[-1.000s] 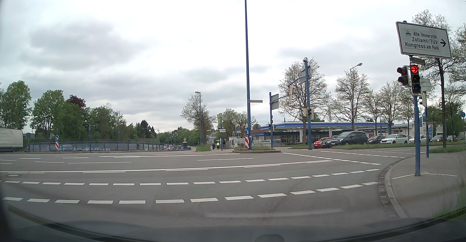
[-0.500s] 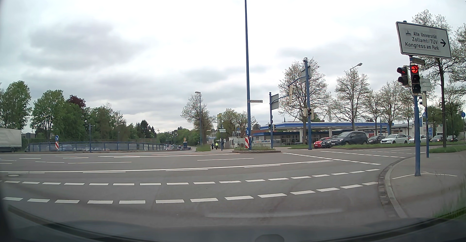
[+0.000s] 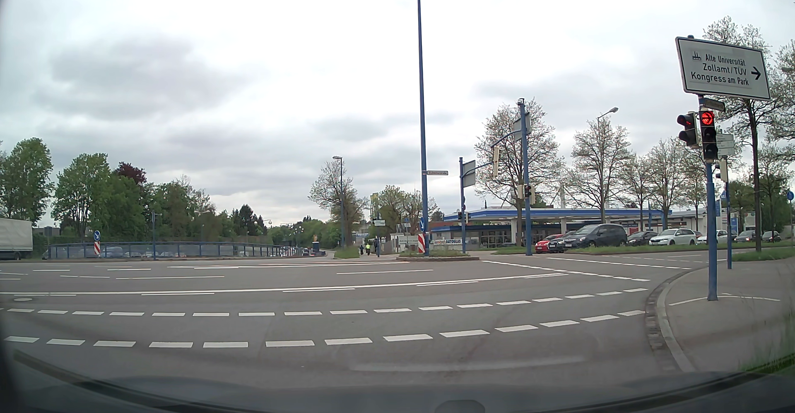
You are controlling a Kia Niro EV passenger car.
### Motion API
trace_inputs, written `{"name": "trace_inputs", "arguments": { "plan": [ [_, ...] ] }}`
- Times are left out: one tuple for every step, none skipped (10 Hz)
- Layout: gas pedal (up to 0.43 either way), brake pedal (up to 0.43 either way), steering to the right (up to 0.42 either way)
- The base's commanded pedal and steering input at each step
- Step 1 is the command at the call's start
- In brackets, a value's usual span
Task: Follow the waypoints while adhering to traffic rules and regulations
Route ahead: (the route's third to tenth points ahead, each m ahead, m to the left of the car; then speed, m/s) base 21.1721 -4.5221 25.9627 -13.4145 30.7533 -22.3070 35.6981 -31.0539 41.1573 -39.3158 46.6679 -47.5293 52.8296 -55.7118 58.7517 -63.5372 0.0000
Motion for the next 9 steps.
{"name": "trace_inputs", "arguments": {
  "plan": [
    [0.000, 0.244, 0.033],
    [0.000, 0.244, 0.033],
    [0.000, 0.244, 0.033],
    [0.000, 0.244, 0.033],
    [0.000, 0.244, 0.033],
    [0.000, 0.244, 0.033],
    [0.000, 0.238, 0.033],
    [0.000, 0.244, 0.033],
    [0.000, 0.244, 0.033]
  ]
}}
